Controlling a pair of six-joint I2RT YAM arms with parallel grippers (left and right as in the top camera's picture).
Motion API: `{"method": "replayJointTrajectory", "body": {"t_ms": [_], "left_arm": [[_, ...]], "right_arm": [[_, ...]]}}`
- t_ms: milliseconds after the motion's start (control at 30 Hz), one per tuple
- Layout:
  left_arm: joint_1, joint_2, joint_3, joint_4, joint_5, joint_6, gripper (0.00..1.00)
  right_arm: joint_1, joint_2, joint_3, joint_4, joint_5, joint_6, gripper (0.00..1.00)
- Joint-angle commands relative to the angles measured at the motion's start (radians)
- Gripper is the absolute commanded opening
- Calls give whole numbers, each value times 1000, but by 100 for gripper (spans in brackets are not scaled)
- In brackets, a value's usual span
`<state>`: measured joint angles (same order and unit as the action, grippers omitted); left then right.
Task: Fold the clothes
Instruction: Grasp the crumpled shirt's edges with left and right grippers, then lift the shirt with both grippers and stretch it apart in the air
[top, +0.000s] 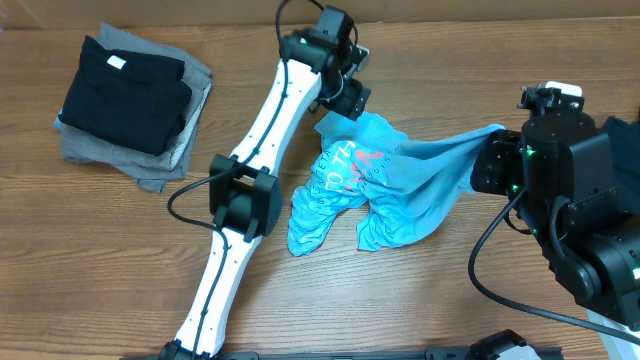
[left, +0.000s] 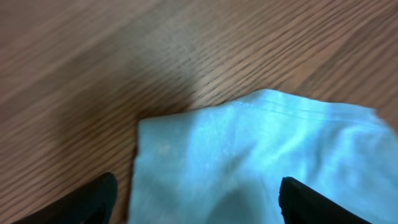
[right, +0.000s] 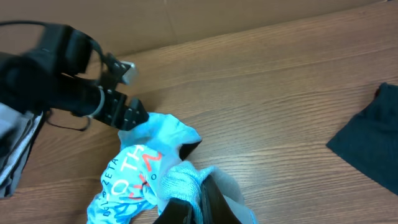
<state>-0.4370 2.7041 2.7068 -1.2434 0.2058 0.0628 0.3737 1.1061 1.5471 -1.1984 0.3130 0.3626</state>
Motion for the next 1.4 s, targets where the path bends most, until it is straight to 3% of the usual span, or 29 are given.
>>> {"method": "replayJointTrajectory", "body": {"t_ms": [0,233,333,400,500,733,1000,1267,1367], "left_arm": [[-27,57,11,8,-16,32,81],[-47,93,11,50,-100,35,70],[-48,96,11,66,-121,25,56],[-48,98,11,71,-120,2,43],[-43,99,11,67,-125,-24,4],[16,43,143,-32,-180,-116,4],[179,-175,418,-216,-190,-183,4],[262,-457,433,-298,-270,-191,4],[264,-563,433,-301,-315,-192,4]], "right_arm": [[-3,-11,6,-2,0,4,4],[-3,-11,6,-19,0,4,4],[-3,-11,6,-30,0,4,4],[-3,-11,6,-32,0,4,4],[-3,-11,6,-34,3,4,4],[-3,-11,6,-33,39,18,4],[-63,-11,6,-39,105,148,4],[-216,-11,6,-34,25,172,4],[-265,-11,6,-17,-38,113,4]]}}
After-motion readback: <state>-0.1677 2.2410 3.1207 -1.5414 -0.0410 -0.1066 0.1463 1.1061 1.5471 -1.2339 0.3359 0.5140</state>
